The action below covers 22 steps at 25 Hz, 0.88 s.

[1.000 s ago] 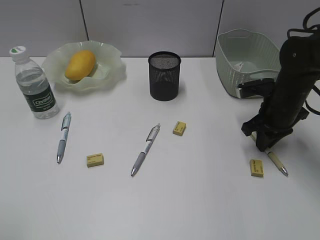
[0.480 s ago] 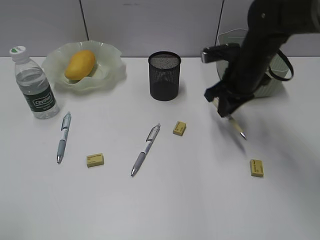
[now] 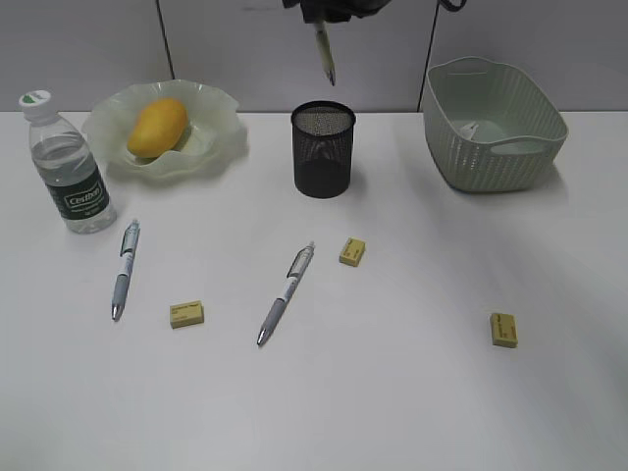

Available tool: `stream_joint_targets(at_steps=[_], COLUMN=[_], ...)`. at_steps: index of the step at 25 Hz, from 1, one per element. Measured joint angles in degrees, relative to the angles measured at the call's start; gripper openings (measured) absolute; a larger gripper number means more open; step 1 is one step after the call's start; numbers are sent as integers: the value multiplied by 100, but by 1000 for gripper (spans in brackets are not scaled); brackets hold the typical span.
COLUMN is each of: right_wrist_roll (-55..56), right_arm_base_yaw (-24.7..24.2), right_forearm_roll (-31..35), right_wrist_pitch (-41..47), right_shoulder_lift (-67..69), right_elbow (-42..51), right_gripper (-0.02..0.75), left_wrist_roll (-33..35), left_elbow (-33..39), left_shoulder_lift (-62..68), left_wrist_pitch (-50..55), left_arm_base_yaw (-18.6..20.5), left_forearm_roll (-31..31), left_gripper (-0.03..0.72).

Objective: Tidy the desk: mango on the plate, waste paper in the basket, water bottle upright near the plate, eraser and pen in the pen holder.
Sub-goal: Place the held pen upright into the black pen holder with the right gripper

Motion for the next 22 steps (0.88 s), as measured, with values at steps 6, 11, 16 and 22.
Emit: stream_joint_targets(at_steps=[6,11,16,22], right_wrist_roll=[0,0,0,0], right_arm_base_yaw=[0,0,0,0], right_forearm_roll=[158,171,154,38], right_wrist_pitch=[-1171,-1642,-1614,-1313], right_shoulder_lift=[116,533,969,1321], right_elbow=[-7,-7,-7,-7], right_gripper=[115,115,115,115], left_wrist_roll=[0,0,0,0], left_elbow=[0,0,0,0], left_shoulder_lift=[0,0,0,0], left_wrist_pitch=[0,0,0,0], left_arm_base_yaw=[0,0,0,0], left_forearm_roll=[6,11,13,23], left_gripper=[309,308,307,307])
